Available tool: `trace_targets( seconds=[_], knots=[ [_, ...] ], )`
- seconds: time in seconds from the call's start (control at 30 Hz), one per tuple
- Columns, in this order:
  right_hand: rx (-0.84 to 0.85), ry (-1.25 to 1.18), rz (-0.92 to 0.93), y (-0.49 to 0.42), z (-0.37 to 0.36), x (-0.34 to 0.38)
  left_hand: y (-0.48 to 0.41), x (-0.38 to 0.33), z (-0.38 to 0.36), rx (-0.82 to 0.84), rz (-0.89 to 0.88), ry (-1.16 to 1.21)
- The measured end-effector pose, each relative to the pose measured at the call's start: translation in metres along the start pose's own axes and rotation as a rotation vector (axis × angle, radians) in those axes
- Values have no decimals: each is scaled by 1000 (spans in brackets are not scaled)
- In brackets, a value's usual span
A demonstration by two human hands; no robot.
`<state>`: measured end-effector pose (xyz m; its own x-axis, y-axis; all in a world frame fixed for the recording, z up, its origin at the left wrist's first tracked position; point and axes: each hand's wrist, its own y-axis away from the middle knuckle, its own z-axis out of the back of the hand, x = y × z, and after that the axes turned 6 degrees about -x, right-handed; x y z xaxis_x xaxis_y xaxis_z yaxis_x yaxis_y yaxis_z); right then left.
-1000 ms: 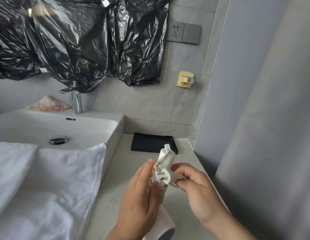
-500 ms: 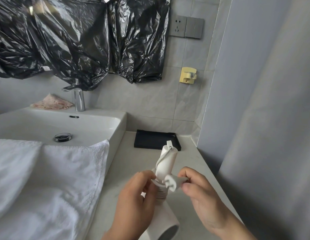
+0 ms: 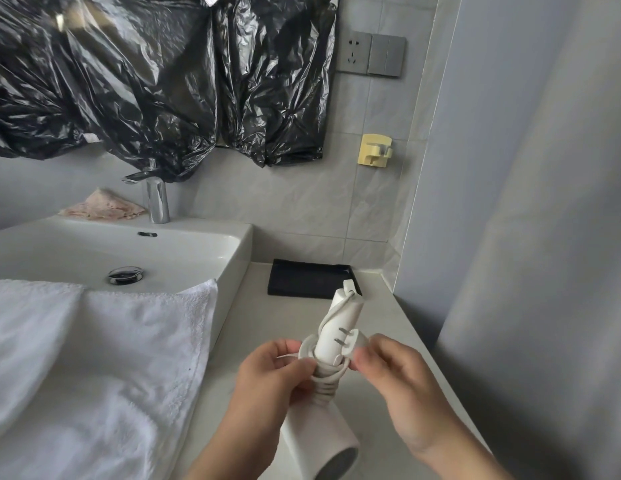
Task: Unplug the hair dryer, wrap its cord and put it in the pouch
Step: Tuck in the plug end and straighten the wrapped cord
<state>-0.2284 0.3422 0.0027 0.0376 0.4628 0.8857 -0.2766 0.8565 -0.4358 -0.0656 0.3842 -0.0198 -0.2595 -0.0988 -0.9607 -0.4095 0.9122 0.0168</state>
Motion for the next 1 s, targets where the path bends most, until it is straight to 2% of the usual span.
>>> trace_targets(
  seconds=[0.17, 0.23, 0.43, 0.6, 0.67, 1.0],
  knots=[
    [-97, 294, 175, 1, -4, 1, 1, -5, 4, 142, 89, 49],
    [-96, 331, 195, 0, -6, 1, 1, -6, 5, 153, 127, 72],
    [208, 225, 132, 5, 0, 5, 0, -8, 5, 172, 181, 137],
    [-56, 341, 191, -2, -4, -5, -1, -6, 7, 179, 205, 177],
    [-101, 374, 196, -1, -5, -8, -1, -5, 9, 185, 215, 201],
    [-49, 441, 142, 0, -10, -2, 5, -7, 17, 264, 207, 296]
  ],
)
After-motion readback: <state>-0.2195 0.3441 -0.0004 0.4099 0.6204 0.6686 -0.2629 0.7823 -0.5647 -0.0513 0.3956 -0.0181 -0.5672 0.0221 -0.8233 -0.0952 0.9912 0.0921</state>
